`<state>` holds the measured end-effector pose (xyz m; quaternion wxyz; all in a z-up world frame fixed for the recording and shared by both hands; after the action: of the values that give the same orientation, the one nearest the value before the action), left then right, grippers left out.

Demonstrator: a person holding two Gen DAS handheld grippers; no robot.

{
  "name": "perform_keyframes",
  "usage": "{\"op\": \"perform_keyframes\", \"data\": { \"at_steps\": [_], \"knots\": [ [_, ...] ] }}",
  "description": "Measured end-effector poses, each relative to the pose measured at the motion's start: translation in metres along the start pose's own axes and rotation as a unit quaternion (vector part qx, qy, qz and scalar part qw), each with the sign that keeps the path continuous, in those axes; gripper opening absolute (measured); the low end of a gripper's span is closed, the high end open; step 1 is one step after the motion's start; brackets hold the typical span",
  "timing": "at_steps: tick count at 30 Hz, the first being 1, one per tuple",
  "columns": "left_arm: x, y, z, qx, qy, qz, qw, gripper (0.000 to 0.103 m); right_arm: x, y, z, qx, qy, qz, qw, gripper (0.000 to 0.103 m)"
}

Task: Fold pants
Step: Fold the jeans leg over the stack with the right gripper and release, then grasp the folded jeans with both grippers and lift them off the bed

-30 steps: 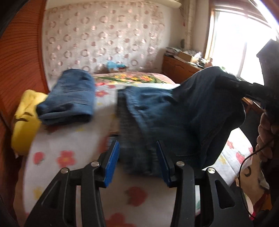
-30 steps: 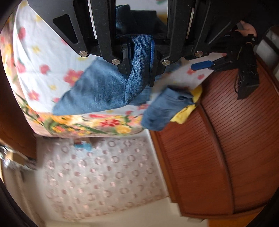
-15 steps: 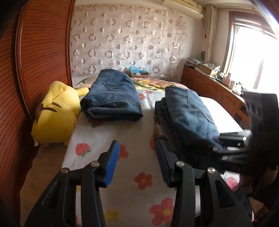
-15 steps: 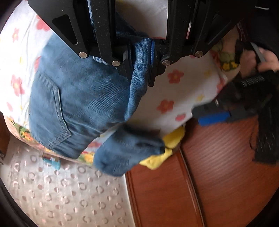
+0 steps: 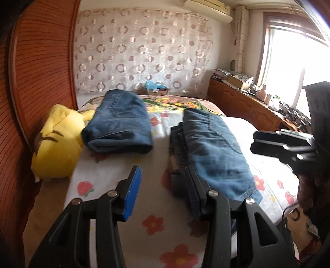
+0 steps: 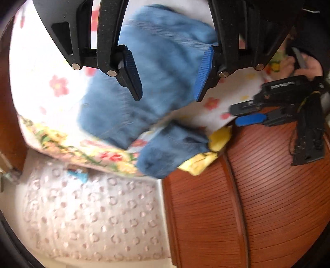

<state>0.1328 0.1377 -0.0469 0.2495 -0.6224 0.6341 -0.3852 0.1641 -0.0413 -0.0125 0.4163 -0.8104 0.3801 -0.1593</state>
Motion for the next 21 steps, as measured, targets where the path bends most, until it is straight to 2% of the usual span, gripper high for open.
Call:
{"op": "perform_keyframes", "data": {
  "at_steps": [5, 8, 11, 21],
  "knots": [
    [0.024, -0.012, 0.027, -0.016, 0.024, 0.02, 0.9994, 0.042, 0.048, -0.002, 0.009, -0.011, 0.049, 0.012, 0.999, 0.057],
    [0.035, -0.016, 0.043, -0.027, 0.035, 0.031, 0.9985, 0.043, 0.071, -0.001, 0.018, -0.015, 0.057, 0.026, 0.998, 0.062],
    [0.041, -0.016, 0.058, -0.041, 0.038, 0.041, 0.9976, 0.043, 0.093, -0.003, 0.031, -0.021, 0.059, 0.043, 0.997, 0.068],
    [0.036, -0.006, 0.1, -0.085, 0.036, 0.046, 0.9947, 0.043, 0.129, -0.008, 0.089, -0.058, 0.04, 0.055, 0.996, 0.069]
  ]
}}
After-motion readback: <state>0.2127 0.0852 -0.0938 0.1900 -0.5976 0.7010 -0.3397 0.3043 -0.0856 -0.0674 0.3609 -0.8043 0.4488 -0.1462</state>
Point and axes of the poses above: each gripper's, at about its wrist camera, not at the fingertips, and z roughly the way its jaws point, x to its right, y to its underside, the point moved 3 cm from there along z, roughly the way its jaws point, and after that the axes turned 2 degrees about -z, right-handed, at the moved point
